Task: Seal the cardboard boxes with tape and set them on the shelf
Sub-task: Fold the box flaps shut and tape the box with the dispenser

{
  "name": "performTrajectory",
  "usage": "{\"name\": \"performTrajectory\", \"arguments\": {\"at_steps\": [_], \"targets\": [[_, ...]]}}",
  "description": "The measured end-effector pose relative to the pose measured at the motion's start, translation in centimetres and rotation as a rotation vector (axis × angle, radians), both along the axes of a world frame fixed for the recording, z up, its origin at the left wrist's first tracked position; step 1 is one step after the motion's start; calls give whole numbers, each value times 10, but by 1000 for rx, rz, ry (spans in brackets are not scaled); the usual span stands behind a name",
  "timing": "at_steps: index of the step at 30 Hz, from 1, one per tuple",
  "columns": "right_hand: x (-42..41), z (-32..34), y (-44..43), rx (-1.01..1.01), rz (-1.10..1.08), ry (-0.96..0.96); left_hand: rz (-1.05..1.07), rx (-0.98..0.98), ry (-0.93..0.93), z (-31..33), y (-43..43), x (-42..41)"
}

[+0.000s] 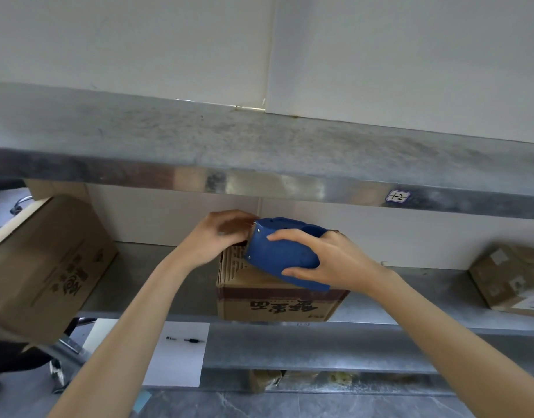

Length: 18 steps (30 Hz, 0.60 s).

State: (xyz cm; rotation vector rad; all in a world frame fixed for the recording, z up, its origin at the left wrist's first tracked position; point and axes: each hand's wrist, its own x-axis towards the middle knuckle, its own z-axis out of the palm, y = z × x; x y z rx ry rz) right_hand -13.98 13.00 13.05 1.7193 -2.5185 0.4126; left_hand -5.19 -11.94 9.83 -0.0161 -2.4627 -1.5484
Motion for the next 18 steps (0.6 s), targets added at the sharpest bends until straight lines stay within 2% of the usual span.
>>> {"name": "performTrajectory", "arguments": {"at_steps": [7, 18], "targets": [[-2, -2, 6, 28, 47, -2, -80, -13, -11, 1, 8, 3], [3, 3, 10, -35, 79, 14, -27, 1, 15, -5, 12, 6]]}}
